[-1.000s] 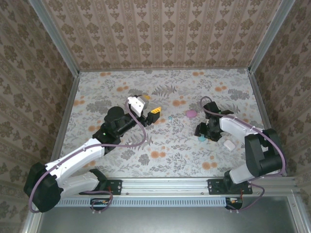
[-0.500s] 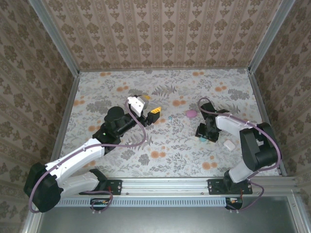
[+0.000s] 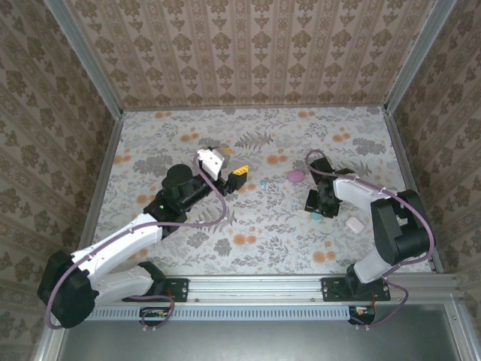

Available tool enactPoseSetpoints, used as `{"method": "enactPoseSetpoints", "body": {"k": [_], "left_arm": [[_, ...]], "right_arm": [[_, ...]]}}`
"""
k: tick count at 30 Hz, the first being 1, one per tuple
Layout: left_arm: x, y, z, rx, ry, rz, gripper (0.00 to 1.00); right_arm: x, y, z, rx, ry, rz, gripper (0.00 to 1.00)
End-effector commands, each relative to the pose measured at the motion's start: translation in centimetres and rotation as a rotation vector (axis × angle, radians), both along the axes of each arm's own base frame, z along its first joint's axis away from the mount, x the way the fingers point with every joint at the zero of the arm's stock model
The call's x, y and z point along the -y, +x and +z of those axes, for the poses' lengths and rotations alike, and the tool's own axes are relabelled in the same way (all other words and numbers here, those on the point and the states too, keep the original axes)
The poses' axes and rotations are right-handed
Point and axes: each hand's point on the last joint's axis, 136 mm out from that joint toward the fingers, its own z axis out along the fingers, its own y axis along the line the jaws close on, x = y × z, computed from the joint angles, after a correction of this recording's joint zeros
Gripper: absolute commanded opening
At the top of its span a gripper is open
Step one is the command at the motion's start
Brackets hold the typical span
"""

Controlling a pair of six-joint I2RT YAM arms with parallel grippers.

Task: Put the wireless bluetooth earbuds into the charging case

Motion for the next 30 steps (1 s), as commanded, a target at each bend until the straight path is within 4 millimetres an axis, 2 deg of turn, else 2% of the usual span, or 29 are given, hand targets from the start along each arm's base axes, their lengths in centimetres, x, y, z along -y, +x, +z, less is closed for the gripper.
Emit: {"method": "enactPoseSetpoints", "body": {"k": [1, 6, 9, 12, 16, 17, 20, 24, 30], "left_arm": [[0.0, 0.1, 0.1, -0.001, -0.013, -0.003, 0.72], [0.0, 0.2, 0.1, -0.008, -0.015, -0.002, 0.72], [0.0, 0.4, 0.0, -0.027, -0.021, 0.01, 0.72], [-0.3, 1.1, -0.3, -0.095, -0.03, 0.035, 0.72], [-1.6, 3.0, -1.1, -0.281, -0.082, 0.105, 0.7], [-1.9, 3.4, -1.2, -0.34, -0.094, 0.111, 0.69], [-2.1, 4.3, -0.9, -0.489, -0.133, 0.106, 0.69], [-0.3, 4.0, -0.3, -0.626, -0.173, -0.003, 0.7], [3.1, 2.7, 0.2, -0.793, -0.194, -0.192, 0.7]], "right_arm": [[0.0, -0.2, 0.3, -0.007, -0.015, 0.018, 0.46], [-0.3, -0.3, 0.3, -0.002, -0.003, 0.036, 0.45], [-1.5, 0.2, 1.2, 0.043, 0.029, 0.099, 0.44], [-3.8, 1.6, 4.5, 0.167, 0.108, 0.221, 0.44], [-7.4, 2.9, 11.2, 0.434, 0.165, 0.47, 0.41], [-8.5, 3.4, 13.5, 0.534, 0.169, 0.539, 0.4], [-10.6, 3.3, 17.8, 0.709, 0.176, 0.701, 0.38], [-12.8, 2.8, 21.0, 0.861, 0.138, 0.904, 0.36], [-15.0, 2.4, 22.8, 0.952, 0.033, 1.139, 0.36]]}}
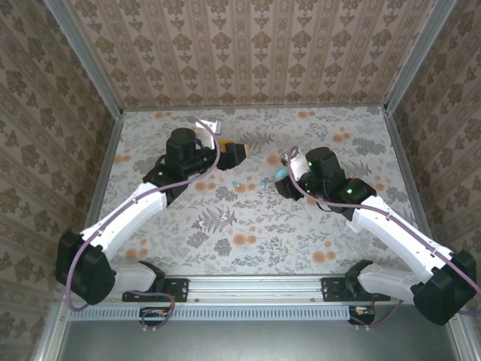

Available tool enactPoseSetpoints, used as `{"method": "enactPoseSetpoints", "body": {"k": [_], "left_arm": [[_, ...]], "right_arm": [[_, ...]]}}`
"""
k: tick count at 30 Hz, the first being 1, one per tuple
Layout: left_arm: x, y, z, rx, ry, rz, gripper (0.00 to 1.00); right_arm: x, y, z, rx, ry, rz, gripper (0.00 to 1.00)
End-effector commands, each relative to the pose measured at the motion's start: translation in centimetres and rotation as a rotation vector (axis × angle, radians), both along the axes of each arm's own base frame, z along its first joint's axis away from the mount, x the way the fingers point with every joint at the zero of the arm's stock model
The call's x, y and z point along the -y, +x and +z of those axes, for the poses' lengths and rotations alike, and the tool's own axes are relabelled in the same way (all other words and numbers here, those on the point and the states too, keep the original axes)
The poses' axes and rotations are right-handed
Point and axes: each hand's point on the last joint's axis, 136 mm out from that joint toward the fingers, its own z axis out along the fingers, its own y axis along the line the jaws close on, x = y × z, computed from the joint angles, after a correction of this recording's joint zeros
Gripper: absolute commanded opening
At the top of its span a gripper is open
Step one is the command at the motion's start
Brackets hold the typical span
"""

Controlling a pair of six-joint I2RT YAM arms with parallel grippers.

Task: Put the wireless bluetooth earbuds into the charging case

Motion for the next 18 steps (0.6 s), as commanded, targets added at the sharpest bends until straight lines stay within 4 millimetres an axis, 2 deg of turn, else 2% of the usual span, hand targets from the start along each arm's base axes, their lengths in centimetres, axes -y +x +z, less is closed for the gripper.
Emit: {"method": "enactPoseSetpoints", "body": {"k": [1, 7, 11, 18], "left_arm": [[2.5, -2.4, 0.0, -0.163, -0.053, -0.163, 0.7], [4.7, -4.8, -1.3, -0.219, -0.022, -0.295, 0.7], [5.4, -6.1, -1.0, -0.207, -0.025, -0.354, 0.7], [6.4, -6.9, -1.4, -0.229, -0.024, -0.404, 0.68]], "right_arm": [[-1.7, 0.3, 2.6, 0.164, -0.077, 0.143, 0.36], [-2.9, 0.2, 3.9, 0.258, -0.079, 0.199, 0.35], [-3.2, 0.3, 4.1, 0.269, -0.074, 0.206, 0.35], [-3.4, 0.5, 4.3, 0.286, -0.064, 0.204, 0.35]]}}
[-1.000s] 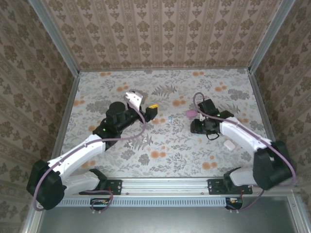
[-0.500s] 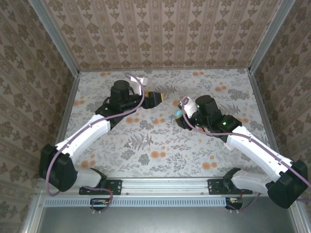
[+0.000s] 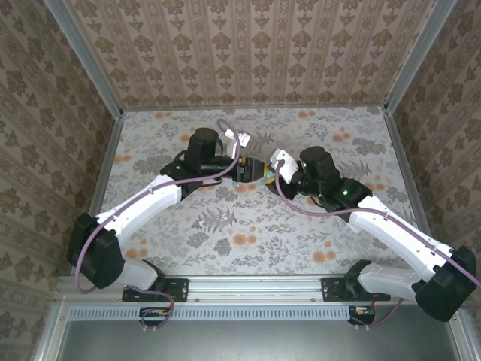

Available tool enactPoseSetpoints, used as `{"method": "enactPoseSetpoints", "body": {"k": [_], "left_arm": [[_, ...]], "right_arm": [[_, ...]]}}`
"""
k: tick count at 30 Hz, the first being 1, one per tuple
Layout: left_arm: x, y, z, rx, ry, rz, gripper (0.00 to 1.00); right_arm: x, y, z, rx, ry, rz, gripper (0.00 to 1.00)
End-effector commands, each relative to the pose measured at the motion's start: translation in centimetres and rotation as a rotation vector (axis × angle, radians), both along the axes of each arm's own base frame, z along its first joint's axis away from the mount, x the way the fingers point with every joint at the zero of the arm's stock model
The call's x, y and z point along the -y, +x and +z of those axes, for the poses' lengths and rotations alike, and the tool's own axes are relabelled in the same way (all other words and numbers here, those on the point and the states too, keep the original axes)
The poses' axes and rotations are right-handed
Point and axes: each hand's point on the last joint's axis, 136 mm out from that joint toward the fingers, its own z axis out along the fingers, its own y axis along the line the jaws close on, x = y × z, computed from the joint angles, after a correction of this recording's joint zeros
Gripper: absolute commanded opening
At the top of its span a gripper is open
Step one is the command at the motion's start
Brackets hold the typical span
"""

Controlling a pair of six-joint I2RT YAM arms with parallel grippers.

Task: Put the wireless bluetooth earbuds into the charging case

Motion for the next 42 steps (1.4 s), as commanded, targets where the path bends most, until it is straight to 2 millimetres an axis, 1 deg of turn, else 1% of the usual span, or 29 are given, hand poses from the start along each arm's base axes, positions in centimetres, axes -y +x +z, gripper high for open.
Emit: {"method": "enactPoseSetpoints", "body": {"k": [1, 5, 9, 12, 15, 18, 19, 21, 23, 24, 26, 28, 30, 33, 37, 40, 42], "left_arm": [[1.1, -0.8, 1.3, 0.002, -0.036, -0.067, 0.67], [2.1, -1.2, 1.5, -0.001, -0.042, -0.098, 0.62], [2.2, -1.1, 1.1, -0.003, -0.032, -0.098, 0.52], [2.1, -1.0, 1.2, 0.0, -0.026, -0.093, 0.42], [2.0, -0.6, 1.5, 0.005, -0.029, -0.073, 0.29], [2.0, -0.4, 2.2, 0.006, -0.044, -0.06, 0.23], [2.0, -0.3, 2.5, 0.004, -0.049, -0.056, 0.22], [1.8, 0.0, 3.1, 0.002, -0.063, -0.037, 0.21], [1.2, 0.8, 3.7, -0.028, -0.078, 0.012, 0.17], [1.0, 1.1, 4.2, -0.031, -0.097, 0.025, 0.16], [0.6, 1.5, 5.5, -0.047, -0.165, 0.042, 0.16], [0.3, 1.5, 6.5, -0.058, -0.208, 0.047, 0.15], [0.2, 1.6, 7.1, -0.092, -0.228, 0.052, 0.15], [0.1, 1.5, 8.0, -0.122, -0.259, 0.046, 0.16], [0.1, 1.3, 8.6, -0.138, -0.278, 0.042, 0.16], [-0.1, 1.3, 9.0, -0.137, -0.283, 0.048, 0.15], [-0.2, 1.3, 9.1, -0.133, -0.285, 0.055, 0.15]], "right_arm": [[-0.7, 0.3, 1.6, 0.055, 0.023, 0.02, 0.35], [-0.9, 0.3, 1.8, 0.057, 0.042, 0.024, 0.35], [-1.1, 0.3, 1.9, 0.055, 0.06, 0.025, 0.35], [-1.1, 0.3, 2.0, 0.062, 0.065, 0.025, 0.35], [-1.0, 0.3, 2.3, 0.07, 0.072, 0.02, 0.36], [-0.8, 0.2, 2.8, 0.095, 0.09, 0.01, 0.37], [-0.6, 0.2, 2.9, 0.105, 0.094, 0.001, 0.41], [0.0, 0.3, 3.1, 0.134, 0.099, -0.024, 0.51], [0.4, 0.1, 3.1, 0.163, 0.117, -0.036, 0.58], [0.7, 0.0, 3.1, 0.178, 0.132, -0.043, 0.59], [1.2, -0.2, 3.2, 0.188, 0.188, -0.045, 0.61], [1.6, -0.3, 3.1, 0.173, 0.262, -0.022, 0.62], [1.7, -0.5, 3.6, 0.187, 0.348, 0.03, 0.63], [1.7, -0.7, 5.1, 0.251, 0.426, 0.071, 0.64], [1.5, 0.1, 7.0, 0.306, 0.412, 0.088, 0.65], [1.0, 0.7, 8.9, 0.339, 0.435, 0.1, 0.66], [0.5, 0.7, 9.7, 0.358, 0.442, 0.134, 0.65]]}}
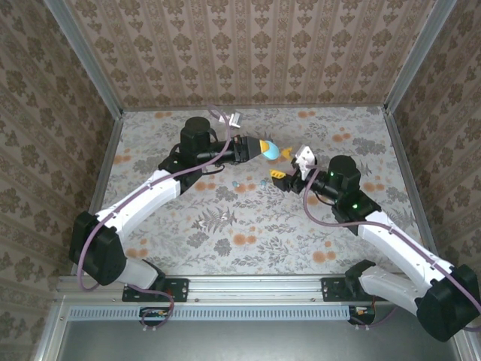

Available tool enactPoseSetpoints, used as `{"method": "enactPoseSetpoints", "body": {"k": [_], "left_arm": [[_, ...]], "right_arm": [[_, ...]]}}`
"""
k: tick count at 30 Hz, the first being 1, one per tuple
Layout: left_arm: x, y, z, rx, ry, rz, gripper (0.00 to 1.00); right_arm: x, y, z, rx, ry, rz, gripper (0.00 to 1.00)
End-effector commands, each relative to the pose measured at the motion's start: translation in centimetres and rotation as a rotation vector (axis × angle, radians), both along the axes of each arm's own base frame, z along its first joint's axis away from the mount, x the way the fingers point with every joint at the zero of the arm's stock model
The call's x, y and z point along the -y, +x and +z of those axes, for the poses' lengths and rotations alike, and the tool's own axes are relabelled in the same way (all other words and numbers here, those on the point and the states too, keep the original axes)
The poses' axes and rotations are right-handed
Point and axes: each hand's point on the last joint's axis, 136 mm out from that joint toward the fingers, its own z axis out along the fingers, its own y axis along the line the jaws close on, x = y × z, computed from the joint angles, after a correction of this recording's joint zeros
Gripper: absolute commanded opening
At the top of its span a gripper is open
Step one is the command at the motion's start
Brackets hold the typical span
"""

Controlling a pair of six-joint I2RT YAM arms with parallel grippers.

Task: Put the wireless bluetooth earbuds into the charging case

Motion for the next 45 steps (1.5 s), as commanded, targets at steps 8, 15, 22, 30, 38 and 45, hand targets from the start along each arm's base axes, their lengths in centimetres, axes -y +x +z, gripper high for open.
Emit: {"method": "enactPoseSetpoints", "body": {"k": [8, 15, 22, 30, 38, 45], "left_arm": [[-0.7, -1.3, 3.0, 0.04, -0.064, -0.012, 0.16], [-0.7, -1.4, 3.2, 0.044, -0.07, -0.019, 0.15], [-0.7, -1.4, 3.1, 0.042, -0.068, -0.018, 0.15], [-0.7, -1.5, 3.1, 0.052, -0.068, -0.019, 0.18], [-2.6, -1.5, 3.9, 0.294, -0.001, 0.073, 0.64], [-5.3, -4.0, 3.7, 0.877, 0.092, 0.084, 0.65]], "right_arm": [[-1.7, 0.7, 4.9, 0.118, 0.064, 0.088, 0.61], [-1.8, 0.9, 5.1, 0.118, 0.078, 0.088, 0.55], [-1.6, 0.9, 5.9, 0.127, 0.103, 0.08, 0.53], [-1.7, 1.0, 5.5, 0.069, 0.105, 0.088, 0.39], [-1.4, 0.5, 5.9, -0.1, 0.154, 0.141, 0.33], [-2.8, -2.2, 5.1, -0.308, 0.119, 0.323, 0.33]]}}
